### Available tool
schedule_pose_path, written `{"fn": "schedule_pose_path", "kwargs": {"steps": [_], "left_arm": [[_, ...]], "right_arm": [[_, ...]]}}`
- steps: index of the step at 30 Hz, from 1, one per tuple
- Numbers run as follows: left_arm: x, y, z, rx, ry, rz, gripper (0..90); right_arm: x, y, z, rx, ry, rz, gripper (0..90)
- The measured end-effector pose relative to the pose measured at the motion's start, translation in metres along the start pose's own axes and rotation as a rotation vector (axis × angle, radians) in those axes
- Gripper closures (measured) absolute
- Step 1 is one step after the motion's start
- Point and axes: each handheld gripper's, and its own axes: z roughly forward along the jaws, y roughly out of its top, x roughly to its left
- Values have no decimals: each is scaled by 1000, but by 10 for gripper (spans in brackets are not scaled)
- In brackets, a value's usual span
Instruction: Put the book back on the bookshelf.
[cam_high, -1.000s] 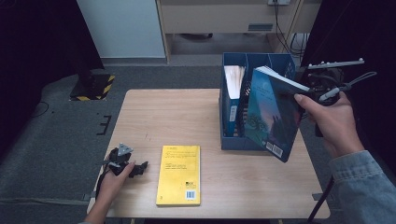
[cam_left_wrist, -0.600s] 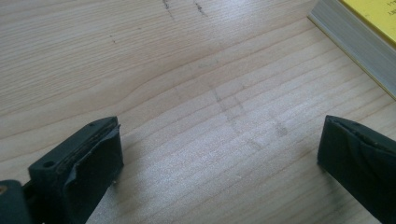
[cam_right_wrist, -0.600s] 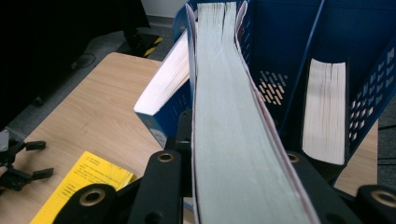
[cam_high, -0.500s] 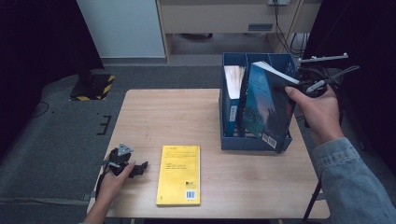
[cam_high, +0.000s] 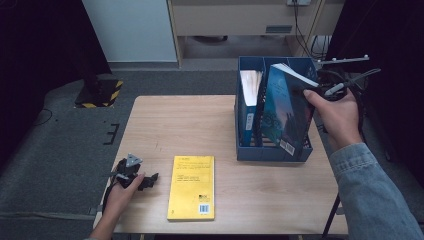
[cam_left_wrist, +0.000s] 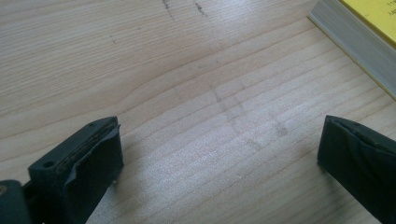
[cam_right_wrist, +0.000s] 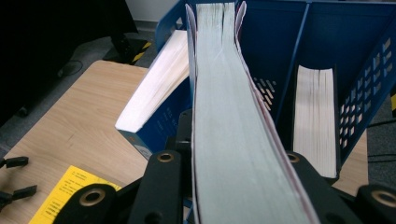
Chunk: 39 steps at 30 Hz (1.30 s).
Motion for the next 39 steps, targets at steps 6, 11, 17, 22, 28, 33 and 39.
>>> {"fn": "schedule_pose_path", "kwargs": {"steps": [6,11,17,22,28,33,39], "left_arm": [[0,0,0,0,0,0,0],[0,0,0,2,-1,1,0],[0,0,0,2,-1,1,0],[0,0,0,4,-2,2,0],[0,0,0,4,-4,5,0],[1,0,0,3,-6,6,0],[1,0,0,3,-6,6,0]], "right_arm": [[-1,-1,4,14,-21,2,731],[-2,1,9,35,-29,16,731],[-4,6,18,47,-54,34,730],[-6,8,24,63,-74,48,730],[-3,12,29,48,-91,63,731],[-3,16,36,62,-102,74,730],[-5,18,45,72,-119,86,730]]}}
